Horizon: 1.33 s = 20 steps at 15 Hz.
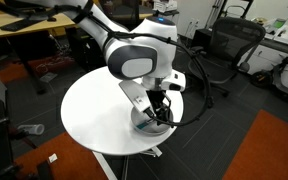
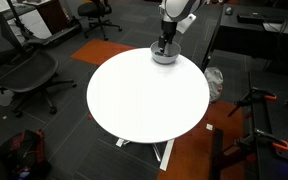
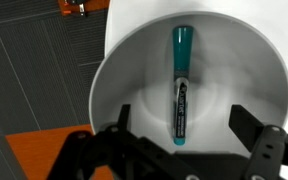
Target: Pick the marker from the bowl and put it on the table
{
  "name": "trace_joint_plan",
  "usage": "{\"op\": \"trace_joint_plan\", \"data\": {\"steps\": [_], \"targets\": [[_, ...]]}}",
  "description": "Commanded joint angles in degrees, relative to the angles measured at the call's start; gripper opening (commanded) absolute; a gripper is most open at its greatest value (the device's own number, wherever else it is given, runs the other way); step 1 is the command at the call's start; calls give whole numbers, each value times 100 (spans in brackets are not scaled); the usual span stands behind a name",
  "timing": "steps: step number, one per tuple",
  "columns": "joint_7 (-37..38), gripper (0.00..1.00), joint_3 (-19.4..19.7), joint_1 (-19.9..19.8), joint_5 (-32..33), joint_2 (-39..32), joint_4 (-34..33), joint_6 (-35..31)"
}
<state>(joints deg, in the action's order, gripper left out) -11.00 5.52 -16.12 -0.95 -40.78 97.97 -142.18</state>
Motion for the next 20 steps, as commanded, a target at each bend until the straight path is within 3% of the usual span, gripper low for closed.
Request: {"op": "trace_joint_plan", "data": {"steps": [1,10,12,20], "targets": [[-99,100,-134,-115,-126,-298,-499,389],[-42,100,-142,-92,-95,-835,-1183,744],[-43,74,-142,-94,-91,-930,-1288,757],[-33,12,-135,-110,-81,-1123,-1513,818]]}}
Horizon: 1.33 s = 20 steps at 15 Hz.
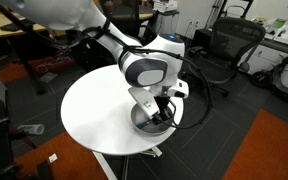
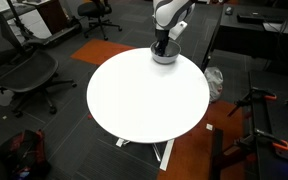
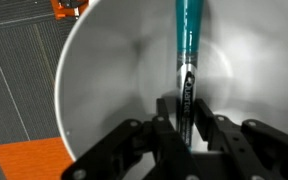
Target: Pick the marker from the bowl and put it on the table
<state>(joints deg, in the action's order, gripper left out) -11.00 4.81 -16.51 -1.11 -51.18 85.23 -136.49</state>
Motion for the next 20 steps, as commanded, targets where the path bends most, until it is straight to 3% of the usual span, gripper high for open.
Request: {"op": "trace_joint_plan", "data": {"steps": [1,2,8,20], "targets": [[-24,5,-59,-66,-59,-82,-241,257],[-25,1,-62,-61,-56,-66,-242,347],[181,5,67,113,43,324,96,339],[559,5,212,525,204,1824,1679,-598]]}}
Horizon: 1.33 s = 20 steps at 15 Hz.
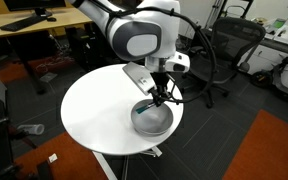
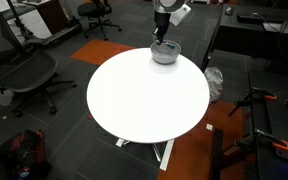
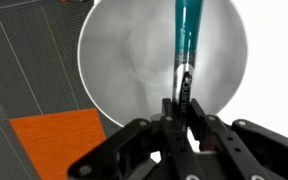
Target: Pick the marker from the bowl and put it on the table
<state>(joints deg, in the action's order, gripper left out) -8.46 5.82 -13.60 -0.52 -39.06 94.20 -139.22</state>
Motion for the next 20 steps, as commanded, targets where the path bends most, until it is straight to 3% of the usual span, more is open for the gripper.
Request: {"op": "trace_joint_plan", "data": {"steps": [1,5,10,20], "targets": [[346,5,102,295,152,749,965,-416],[407,5,-9,556,155,1287,1722,-770],[674,5,-128,987,106,1655,2290,-757],[1355,5,-668,1486,-255,1415,2299,-802]]}}
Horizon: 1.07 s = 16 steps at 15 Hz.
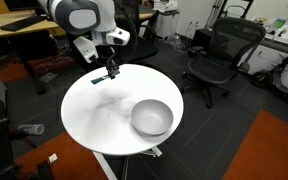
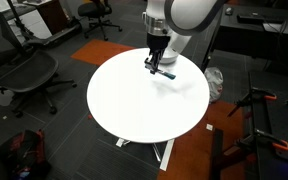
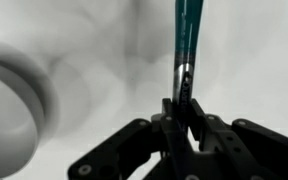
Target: Pick the marker from the bowl and put it on the table
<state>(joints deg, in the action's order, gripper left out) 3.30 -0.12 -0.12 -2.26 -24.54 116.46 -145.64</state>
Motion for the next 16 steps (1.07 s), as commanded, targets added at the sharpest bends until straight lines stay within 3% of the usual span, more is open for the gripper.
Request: {"op": "trace_joint_plan", "data": {"steps": [1,5,12,13,14,16], "targets": [[235,5,-94,207,-37,-122,35,-136],[307,5,-150,428,-6,-456,-27,-334],[265,7,-200,459,-74,-936,-176,-721],[275,21,-184,475,-52,-968,-193,-737],[290,44,-166,495,-30,-988,-210,-735],[246,48,-189,478,-34,-1023,-254,-681]]}}
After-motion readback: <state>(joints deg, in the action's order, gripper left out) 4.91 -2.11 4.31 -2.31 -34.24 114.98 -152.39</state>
